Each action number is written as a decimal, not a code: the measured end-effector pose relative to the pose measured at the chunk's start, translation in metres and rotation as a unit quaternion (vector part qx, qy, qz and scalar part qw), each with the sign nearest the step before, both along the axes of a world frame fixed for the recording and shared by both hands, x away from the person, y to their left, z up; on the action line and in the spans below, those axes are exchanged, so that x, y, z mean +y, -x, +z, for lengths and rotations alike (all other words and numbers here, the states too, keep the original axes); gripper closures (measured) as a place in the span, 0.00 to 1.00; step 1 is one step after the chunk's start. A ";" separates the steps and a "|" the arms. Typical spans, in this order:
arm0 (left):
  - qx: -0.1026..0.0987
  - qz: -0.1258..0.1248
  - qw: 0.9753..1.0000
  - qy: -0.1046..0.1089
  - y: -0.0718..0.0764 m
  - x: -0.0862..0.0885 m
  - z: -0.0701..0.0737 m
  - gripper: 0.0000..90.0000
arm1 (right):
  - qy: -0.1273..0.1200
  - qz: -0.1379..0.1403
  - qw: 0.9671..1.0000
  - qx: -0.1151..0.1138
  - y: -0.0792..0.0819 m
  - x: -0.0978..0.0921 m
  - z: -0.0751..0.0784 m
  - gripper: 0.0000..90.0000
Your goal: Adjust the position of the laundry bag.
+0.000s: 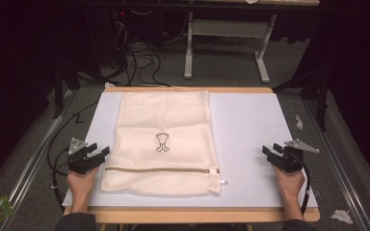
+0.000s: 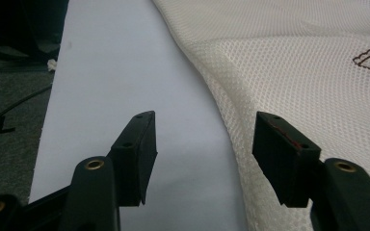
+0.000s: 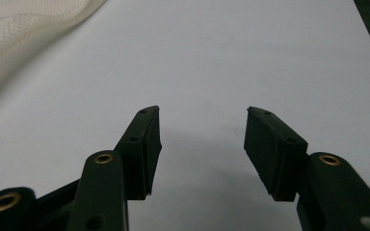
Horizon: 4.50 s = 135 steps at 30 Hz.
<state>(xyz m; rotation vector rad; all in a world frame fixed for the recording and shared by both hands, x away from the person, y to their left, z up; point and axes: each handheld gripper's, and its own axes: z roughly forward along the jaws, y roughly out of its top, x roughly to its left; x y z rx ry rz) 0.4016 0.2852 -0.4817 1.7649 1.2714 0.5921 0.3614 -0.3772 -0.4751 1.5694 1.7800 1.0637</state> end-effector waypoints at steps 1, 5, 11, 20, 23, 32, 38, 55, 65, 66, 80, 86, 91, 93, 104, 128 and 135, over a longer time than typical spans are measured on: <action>-0.008 0.003 1.000 -0.003 0.002 -0.001 0.000 0.45 | -0.001 -0.003 1.000 -0.001 0.000 0.000 0.000 0.52; 0.001 -0.001 1.000 0.012 0.003 0.002 0.006 0.47 | -0.007 -0.001 1.000 -0.007 0.003 0.001 0.003 0.64; 0.006 -0.013 1.000 0.020 0.001 -0.005 0.019 0.47 | -0.032 0.009 0.999 -0.009 0.006 0.003 0.009 0.69; 0.034 -0.033 0.999 -0.001 -0.003 -0.016 0.020 0.43 | -0.041 0.048 0.998 0.003 -0.002 0.021 0.013 0.69; 0.039 -0.035 0.999 0.003 -0.005 -0.016 0.022 0.42 | -0.038 0.065 0.997 0.012 -0.010 0.033 0.016 0.70; 0.062 -0.041 0.997 -0.004 -0.013 -0.029 0.029 0.40 | -0.057 0.102 0.993 0.024 -0.022 0.060 0.022 0.71; 0.081 -0.039 0.996 -0.016 -0.013 -0.033 0.026 0.40 | -0.042 0.127 0.990 0.040 -0.030 0.079 0.023 0.71; 0.131 -0.028 0.991 -0.017 -0.033 -0.045 0.021 0.39 | -0.038 0.172 0.980 0.094 -0.060 0.130 0.029 0.65; 0.153 -0.003 0.988 -0.016 -0.043 -0.047 0.021 0.41 | -0.017 0.187 0.971 0.150 -0.082 0.164 0.023 0.59; 0.156 -0.003 0.988 -0.022 -0.043 -0.047 0.021 0.42 | -0.022 0.189 0.970 0.153 -0.082 0.166 0.022 0.59; 0.170 -0.024 0.985 -0.031 -0.050 -0.046 0.019 0.95 | -0.006 0.192 0.966 0.174 -0.088 0.173 0.011 0.93; 0.164 -0.024 0.986 -0.017 -0.049 -0.044 0.017 0.97 | -0.004 0.198 0.967 0.164 -0.087 0.172 0.013 0.96; 0.161 -0.025 0.987 -0.001 -0.049 -0.043 0.020 0.97 | -0.010 0.198 0.966 0.164 -0.088 0.170 0.014 0.96; 0.155 -0.028 0.987 -0.001 -0.047 -0.044 0.021 0.97 | -0.011 0.196 0.967 0.160 -0.087 0.168 0.014 0.97; 0.158 -0.033 0.987 0.007 -0.053 -0.052 0.022 0.97 | -0.026 0.192 0.969 0.155 -0.090 0.159 0.014 0.97; 0.134 -0.069 0.989 0.006 -0.054 -0.086 0.030 0.97 | -0.035 0.161 0.976 0.142 -0.079 0.120 0.024 0.97; 0.130 -0.081 0.988 0.021 -0.053 -0.095 0.028 0.97 | -0.032 0.146 0.979 0.141 -0.074 0.108 0.022 0.97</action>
